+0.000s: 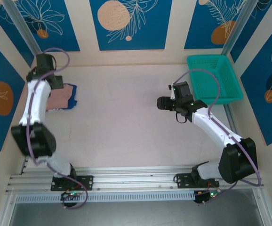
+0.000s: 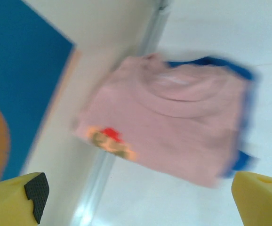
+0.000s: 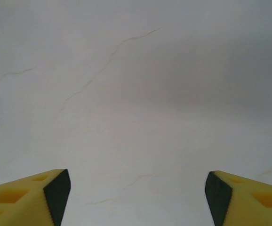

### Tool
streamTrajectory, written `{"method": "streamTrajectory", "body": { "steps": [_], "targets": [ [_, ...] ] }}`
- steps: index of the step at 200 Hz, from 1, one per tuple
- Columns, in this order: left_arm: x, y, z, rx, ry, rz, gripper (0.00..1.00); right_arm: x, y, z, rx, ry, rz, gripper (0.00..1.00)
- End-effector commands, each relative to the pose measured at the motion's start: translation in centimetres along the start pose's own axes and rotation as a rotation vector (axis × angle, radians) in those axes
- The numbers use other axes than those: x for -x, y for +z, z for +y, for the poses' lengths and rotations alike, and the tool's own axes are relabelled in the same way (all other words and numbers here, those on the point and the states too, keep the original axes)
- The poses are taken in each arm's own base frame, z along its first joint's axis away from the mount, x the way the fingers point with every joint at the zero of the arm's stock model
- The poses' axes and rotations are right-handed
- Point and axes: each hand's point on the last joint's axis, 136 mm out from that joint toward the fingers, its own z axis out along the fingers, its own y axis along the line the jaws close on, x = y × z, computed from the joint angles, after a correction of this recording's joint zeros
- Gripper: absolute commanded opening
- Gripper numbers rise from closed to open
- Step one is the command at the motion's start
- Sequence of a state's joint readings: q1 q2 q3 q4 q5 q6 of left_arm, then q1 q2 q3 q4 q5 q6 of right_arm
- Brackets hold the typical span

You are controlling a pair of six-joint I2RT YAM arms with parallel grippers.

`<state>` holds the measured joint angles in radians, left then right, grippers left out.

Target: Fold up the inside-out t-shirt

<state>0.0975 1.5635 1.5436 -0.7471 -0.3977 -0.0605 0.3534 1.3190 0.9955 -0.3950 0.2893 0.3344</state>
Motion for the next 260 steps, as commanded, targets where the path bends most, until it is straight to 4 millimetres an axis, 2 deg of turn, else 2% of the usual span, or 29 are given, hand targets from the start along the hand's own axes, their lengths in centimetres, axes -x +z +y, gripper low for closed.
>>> {"method": "streamTrajectory", "body": {
  "steps": [1, 22, 30, 51, 70, 93, 105, 119, 126, 146, 156, 175, 185, 191, 201, 211, 221, 260],
  "targets": [
    [-2.3, -1.2, -5.7, -0.295, -0.190, -0.125, 0.99, 0.5, -1.1, -4.4, -0.234, -0.058, -0.091, 0.88],
    [-6.0, -2.0, -6.0, -0.352, -0.289, -0.272, 1.00, 0.9, -1.6, -6.8, -0.309, -0.023, -0.170, 0.95],
    [-7.5, -1.7, -5.8, -0.346, -0.302, -0.325, 1.00, 0.8, -1.4, -7.7, -0.319, -0.014, -0.200, 1.00],
    [-11.1, 0.0, -4.6, -0.258, -0.287, -0.386, 1.00, 0.8, -0.7, -9.2, -0.352, -0.042, -0.324, 0.99],
    [-12.6, 1.6, -4.7, -0.218, -0.210, -0.396, 1.00, 0.7, 0.3, -10.5, -0.357, -0.056, -0.400, 0.99],
    [-13.7, 4.1, -6.8, -0.264, -0.135, -0.393, 1.00, -0.2, 2.3, -12.3, -0.346, -0.048, -0.398, 0.99],
    [-13.8, 5.1, -7.8, -0.292, -0.141, -0.413, 1.00, -0.5, 3.0, -12.5, -0.326, -0.068, -0.430, 0.99],
    [-12.8, 4.9, -9.0, -0.351, -0.126, -0.457, 1.00, -0.6, 3.6, -12.5, -0.291, -0.092, -0.466, 0.99],
    [-12.4, 5.0, -9.3, -0.345, -0.113, -0.481, 1.00, -0.9, 4.0, -12.3, -0.267, -0.087, -0.423, 0.99],
    [-12.6, 5.8, -10.8, -0.369, -0.055, -0.456, 1.00, -0.2, 4.2, -11.1, -0.171, -0.093, -0.467, 0.99],
    [-12.6, 5.6, -11.6, -0.381, -0.022, -0.461, 1.00, -0.7, 4.6, -10.6, -0.144, -0.118, -0.485, 0.99],
    [-13.0, 5.3, -12.5, -0.408, 0.014, -0.490, 1.00, -1.1, 5.2, -10.6, -0.133, -0.121, -0.485, 0.99],
    [-13.6, 6.1, -12.9, -0.412, 0.013, -0.500, 1.00, -1.1, 5.3, -10.8, -0.125, -0.108, -0.480, 0.99],
    [-13.3, 6.1, -13.2, -0.410, 0.020, -0.535, 1.00, -1.1, 5.4, -11.0, -0.123, -0.097, -0.482, 0.99],
    [-13.8, 6.2, -13.4, -0.406, 0.044, -0.475, 1.00, -1.5, 5.6, -11.8, -0.122, -0.056, -0.472, 0.99],
    [-13.5, 6.1, -13.4, -0.402, 0.042, -0.510, 1.00, -1.4, 6.0, -12.7, -0.146, -0.027, -0.504, 0.99],
    [-13.6, 6.1, -13.4, -0.403, 0.046, -0.491, 1.00, -1.8, 6.0, -12.8, -0.138, -0.011, -0.450, 0.99],
    [-13.6, 6.0, -13.6, -0.400, 0.054, -0.496, 1.00, -1.5, 6.0, -12.7, -0.132, -0.021, -0.467, 0.99]
  ]
}}
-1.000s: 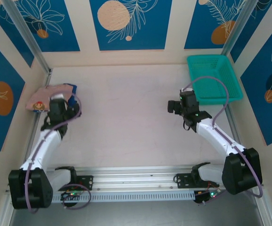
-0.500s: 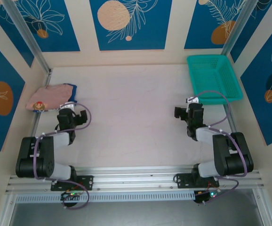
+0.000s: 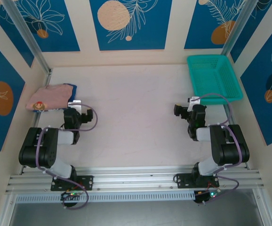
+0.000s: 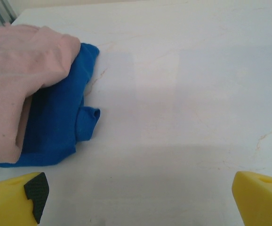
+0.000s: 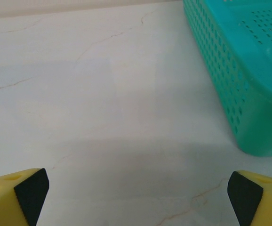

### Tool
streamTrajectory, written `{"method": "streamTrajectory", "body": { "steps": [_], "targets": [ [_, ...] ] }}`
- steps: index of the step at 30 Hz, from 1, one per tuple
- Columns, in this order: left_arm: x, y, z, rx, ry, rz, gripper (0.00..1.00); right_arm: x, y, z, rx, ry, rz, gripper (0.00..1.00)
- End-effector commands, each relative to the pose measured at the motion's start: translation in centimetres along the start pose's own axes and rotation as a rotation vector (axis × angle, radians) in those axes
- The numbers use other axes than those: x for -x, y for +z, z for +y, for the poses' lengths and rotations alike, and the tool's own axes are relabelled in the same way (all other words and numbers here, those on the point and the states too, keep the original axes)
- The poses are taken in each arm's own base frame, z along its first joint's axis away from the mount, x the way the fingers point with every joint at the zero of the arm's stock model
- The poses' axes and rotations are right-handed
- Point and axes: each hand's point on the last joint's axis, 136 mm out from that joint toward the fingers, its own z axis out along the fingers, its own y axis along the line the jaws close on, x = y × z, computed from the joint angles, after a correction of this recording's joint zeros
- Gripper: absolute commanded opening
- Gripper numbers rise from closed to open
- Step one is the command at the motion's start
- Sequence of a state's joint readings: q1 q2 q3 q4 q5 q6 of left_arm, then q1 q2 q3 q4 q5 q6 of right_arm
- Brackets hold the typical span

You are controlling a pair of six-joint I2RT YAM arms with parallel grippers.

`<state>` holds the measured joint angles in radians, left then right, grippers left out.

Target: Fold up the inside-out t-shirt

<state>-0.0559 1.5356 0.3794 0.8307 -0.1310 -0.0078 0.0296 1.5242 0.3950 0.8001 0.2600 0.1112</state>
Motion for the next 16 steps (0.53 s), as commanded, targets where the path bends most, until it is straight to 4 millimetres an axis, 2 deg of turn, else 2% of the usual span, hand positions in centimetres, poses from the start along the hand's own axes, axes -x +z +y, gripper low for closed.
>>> {"method": "streamTrajectory", "body": {
  "steps": [1, 5, 9, 16],
  "targets": [
    [1.1, -0.1, -0.5, -0.013, 0.022, -0.044, 1.00, 1.3, 0.0, 0.4, 0.022, 0.014, -0.047, 0.99],
    [1.1, 0.0, -0.5, -0.014, 0.026, -0.041, 1.00, 1.2, 0.0, 0.4, 0.024, 0.013, -0.043, 0.99],
    [1.2, 0.2, -1.8, -0.083, 0.054, -0.026, 1.00, 1.2, 0.0, 0.4, 0.022, 0.013, -0.045, 0.99],
    [1.1, 0.2, -1.8, -0.085, 0.054, -0.026, 1.00, 1.2, 0.0, 0.5, 0.025, 0.012, -0.044, 0.99]
  ]
}}
